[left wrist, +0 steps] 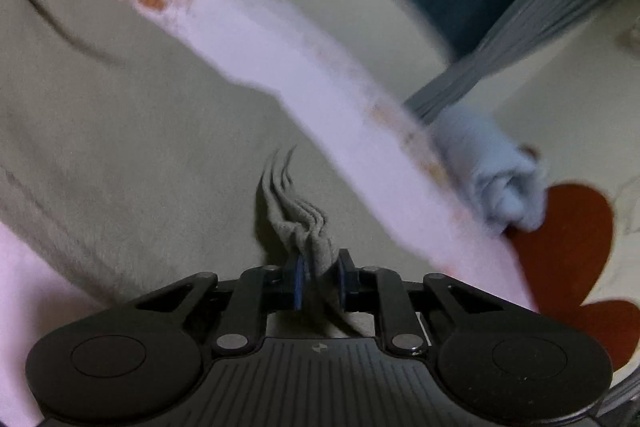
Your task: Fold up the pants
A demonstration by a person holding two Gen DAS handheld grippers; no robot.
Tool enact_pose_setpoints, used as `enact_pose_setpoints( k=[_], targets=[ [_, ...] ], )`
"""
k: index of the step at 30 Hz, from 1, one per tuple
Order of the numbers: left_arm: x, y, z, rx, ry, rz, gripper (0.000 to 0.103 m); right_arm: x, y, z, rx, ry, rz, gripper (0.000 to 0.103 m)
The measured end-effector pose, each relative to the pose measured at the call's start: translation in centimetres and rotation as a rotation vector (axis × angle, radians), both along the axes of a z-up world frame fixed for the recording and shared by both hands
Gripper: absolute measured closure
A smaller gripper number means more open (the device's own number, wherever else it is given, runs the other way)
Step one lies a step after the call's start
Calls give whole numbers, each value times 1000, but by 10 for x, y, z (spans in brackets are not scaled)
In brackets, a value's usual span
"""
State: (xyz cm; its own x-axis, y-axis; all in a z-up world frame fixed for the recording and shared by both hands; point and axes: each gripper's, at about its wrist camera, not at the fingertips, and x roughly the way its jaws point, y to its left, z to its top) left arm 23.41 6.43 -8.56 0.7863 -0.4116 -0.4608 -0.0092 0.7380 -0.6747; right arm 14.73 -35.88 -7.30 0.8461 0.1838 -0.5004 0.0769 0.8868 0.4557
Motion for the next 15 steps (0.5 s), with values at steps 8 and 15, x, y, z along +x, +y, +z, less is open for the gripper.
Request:
enact_pose_setpoints(
  k=[8, 15],
  targets=[
    [0, 6, -34, -2, 122, 9, 87, 13, 24, -2, -126, 31, 60, 54],
    [2, 3, -31, 13, 120, -21, 82, 37, 38, -26, -211, 164, 90, 46]
  ],
)
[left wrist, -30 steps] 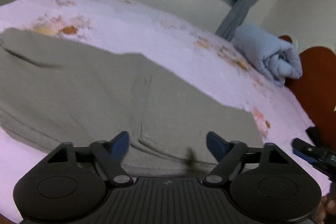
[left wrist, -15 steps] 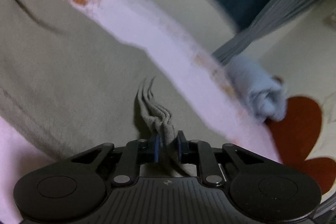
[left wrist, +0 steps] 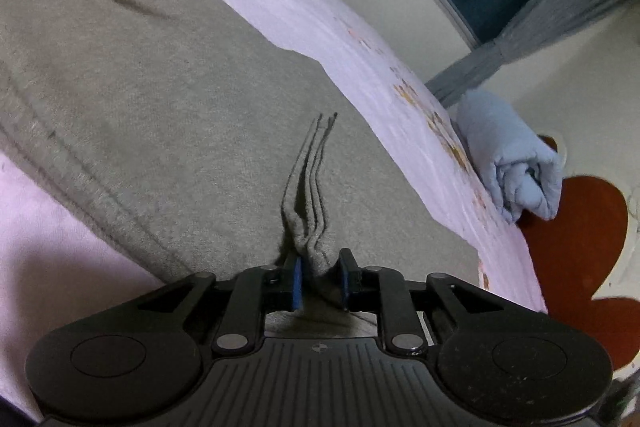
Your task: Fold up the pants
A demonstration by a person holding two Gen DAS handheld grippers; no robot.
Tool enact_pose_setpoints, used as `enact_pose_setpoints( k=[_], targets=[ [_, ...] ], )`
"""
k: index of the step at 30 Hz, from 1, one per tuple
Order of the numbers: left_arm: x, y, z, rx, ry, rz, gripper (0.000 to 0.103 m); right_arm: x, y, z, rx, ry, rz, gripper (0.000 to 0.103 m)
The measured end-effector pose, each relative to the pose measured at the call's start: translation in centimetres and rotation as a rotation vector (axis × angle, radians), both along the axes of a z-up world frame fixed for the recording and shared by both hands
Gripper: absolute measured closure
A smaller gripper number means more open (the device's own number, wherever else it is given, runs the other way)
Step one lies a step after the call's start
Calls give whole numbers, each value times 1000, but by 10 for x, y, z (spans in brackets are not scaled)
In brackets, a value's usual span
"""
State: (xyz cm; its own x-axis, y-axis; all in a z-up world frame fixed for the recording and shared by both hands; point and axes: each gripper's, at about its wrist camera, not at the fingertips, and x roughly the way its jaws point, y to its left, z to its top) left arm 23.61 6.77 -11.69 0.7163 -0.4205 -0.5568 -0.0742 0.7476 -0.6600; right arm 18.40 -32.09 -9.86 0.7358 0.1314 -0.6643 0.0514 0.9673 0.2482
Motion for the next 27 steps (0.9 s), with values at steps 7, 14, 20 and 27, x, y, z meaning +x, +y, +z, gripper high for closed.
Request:
enact_pose_setpoints(
  k=[7, 14, 20, 27],
  targets=[
    [2, -11, 18, 124, -34, -42, 70, 1, 45, 13, -99, -77, 141, 40],
    [-1, 9, 29, 85, -25, -40, 63, -4, 32, -7, -207, 2, 114, 28],
    [-18, 50, 60, 134, -96, 42, 26, -25, -42, 26, 92, -165, -163, 39],
    [-28, 117, 67, 135, -82, 174, 25, 2, 3, -1, -113, 7, 16, 33]
  ],
)
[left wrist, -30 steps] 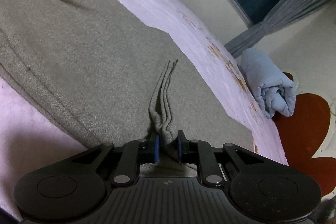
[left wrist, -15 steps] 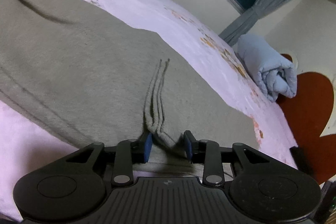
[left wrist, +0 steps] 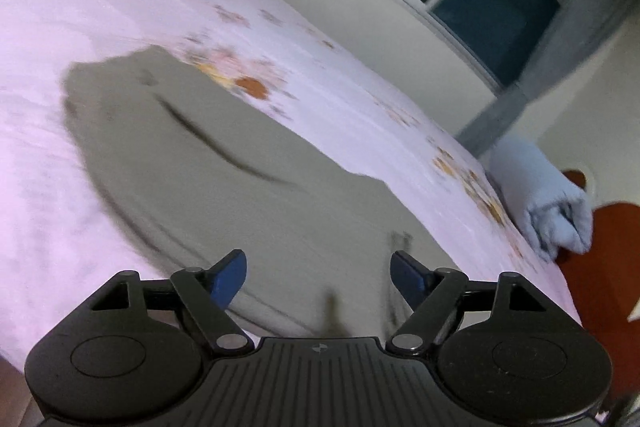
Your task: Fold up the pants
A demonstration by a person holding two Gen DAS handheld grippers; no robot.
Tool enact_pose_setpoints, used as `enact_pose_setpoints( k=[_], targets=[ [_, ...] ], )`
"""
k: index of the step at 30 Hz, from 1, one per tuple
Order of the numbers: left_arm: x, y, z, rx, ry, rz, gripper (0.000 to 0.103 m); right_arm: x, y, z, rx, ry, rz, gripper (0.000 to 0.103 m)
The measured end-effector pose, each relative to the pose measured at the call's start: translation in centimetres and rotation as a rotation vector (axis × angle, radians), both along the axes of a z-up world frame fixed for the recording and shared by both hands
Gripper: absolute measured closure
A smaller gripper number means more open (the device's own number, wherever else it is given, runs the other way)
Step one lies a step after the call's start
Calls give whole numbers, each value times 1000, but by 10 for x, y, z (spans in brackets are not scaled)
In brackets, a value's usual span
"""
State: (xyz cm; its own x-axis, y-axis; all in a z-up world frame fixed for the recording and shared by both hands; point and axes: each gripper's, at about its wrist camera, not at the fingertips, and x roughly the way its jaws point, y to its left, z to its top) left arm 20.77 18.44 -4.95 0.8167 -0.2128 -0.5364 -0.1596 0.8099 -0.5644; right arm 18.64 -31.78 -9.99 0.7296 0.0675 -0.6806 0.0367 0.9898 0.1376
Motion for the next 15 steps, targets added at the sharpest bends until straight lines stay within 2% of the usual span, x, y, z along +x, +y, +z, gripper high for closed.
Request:
enact_pose_setpoints(
  k=[1, 3, 5, 7, 9, 11, 15],
  targets=[
    [-2, 10, -1, 4, 11, 21, 25, 3, 2, -6, -15, 16, 4, 33],
    [-9, 28, -3, 7, 11, 58, 24, 2, 0, 2, -7, -7, -31, 34],
    [-17, 46, -8, 9, 3, 101, 24, -11, -9, 18, 88, -124, -45, 36],
    [-18, 65, -18, -19, 9, 146, 24, -16, -17, 26, 154, -174, -61, 35],
    [-13, 81, -29, -74, 10, 173, 24, -14, -19, 27, 168, -176, -74, 34],
    [-5, 97, -44, -162, 27, 202, 24, -12, -21, 24, 198, -167, -86, 34],
    [6, 118, -76, -318, -3, 233, 24, -12, -25, 19, 210, -158, -104, 32]
  ],
)
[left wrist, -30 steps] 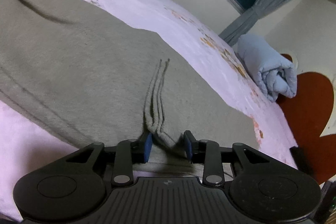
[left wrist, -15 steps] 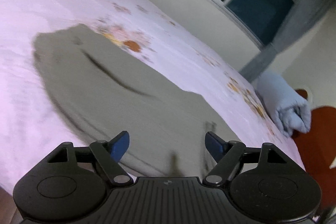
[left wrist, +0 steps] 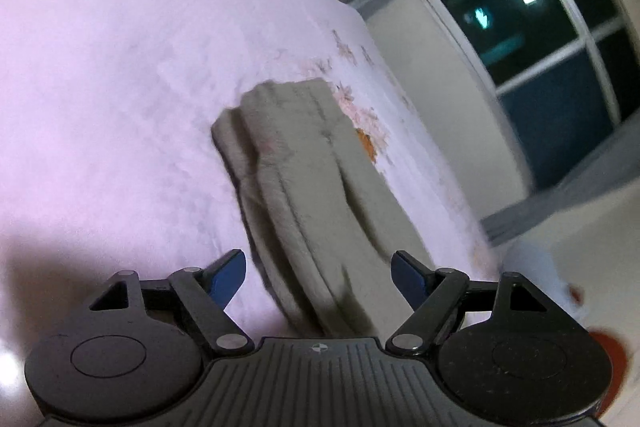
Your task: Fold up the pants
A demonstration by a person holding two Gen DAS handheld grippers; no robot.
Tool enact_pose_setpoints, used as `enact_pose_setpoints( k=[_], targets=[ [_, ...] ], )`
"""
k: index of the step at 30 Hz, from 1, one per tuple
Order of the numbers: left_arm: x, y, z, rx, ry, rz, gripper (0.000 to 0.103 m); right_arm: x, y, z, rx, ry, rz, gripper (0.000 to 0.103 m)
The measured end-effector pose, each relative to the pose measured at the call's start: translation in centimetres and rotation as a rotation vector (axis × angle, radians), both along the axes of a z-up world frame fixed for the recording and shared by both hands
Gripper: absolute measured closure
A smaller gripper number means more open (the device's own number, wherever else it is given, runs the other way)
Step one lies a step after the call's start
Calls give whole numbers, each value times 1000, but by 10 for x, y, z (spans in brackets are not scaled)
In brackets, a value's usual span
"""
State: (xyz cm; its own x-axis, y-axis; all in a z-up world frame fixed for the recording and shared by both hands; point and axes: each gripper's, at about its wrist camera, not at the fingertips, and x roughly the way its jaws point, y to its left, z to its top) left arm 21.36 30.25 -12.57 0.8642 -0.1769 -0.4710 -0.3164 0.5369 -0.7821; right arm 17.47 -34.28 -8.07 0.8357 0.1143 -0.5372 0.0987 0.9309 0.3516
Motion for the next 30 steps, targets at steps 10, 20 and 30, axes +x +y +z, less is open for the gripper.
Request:
enact_pose_setpoints(
  k=[10, 20, 30],
  targets=[
    [8, 19, -36, -139, -179, 17, 25, 3, 15, 0, -32, 4, -1, 30],
    [19, 6, -23, -37, -84, 65, 88, 10, 35, -2, 28, 2, 18, 30],
    [18, -9, 60, 160, -218, -41, 88, 42, 161, 6, -20, -25, 373, 33]
  ],
)
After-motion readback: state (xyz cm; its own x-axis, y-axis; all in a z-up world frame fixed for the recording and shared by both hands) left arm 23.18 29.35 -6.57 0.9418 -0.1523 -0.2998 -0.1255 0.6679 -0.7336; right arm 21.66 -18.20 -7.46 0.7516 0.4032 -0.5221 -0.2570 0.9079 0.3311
